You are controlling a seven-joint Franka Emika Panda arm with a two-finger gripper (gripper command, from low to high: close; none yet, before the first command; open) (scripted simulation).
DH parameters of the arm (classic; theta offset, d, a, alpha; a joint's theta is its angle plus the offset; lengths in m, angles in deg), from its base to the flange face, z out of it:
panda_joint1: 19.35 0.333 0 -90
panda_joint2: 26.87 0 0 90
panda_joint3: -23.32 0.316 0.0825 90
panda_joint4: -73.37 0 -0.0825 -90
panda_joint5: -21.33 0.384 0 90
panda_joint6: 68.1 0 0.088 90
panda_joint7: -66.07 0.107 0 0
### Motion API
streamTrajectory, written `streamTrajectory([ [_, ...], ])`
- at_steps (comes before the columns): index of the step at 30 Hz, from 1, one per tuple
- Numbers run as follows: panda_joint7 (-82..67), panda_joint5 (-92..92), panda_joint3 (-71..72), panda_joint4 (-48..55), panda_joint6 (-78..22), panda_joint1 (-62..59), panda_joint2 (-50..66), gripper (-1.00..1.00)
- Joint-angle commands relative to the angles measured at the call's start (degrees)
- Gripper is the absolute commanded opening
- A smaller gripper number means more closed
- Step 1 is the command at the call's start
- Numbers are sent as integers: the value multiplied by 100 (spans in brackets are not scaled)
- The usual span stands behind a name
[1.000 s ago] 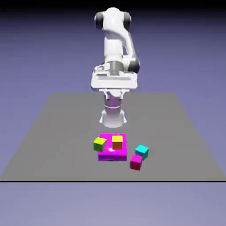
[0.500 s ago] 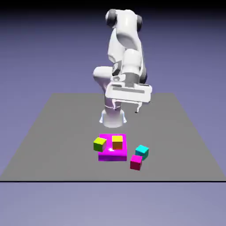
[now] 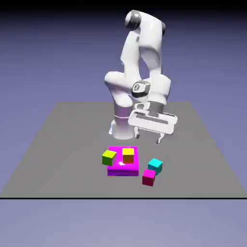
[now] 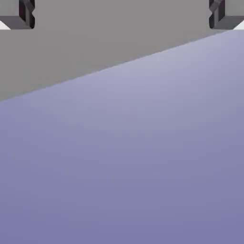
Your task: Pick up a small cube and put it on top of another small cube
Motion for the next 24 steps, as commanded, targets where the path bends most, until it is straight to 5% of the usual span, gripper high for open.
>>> streamTrajectory([
  [1, 240, -99, 208, 4, -7, -149, 28, 0],
  [19, 4546, -1884, 3946, 72, -126, -2832, 526, 0],
  [24, 4715, -1765, 4637, 230, 400, -3513, -83, 0],
])
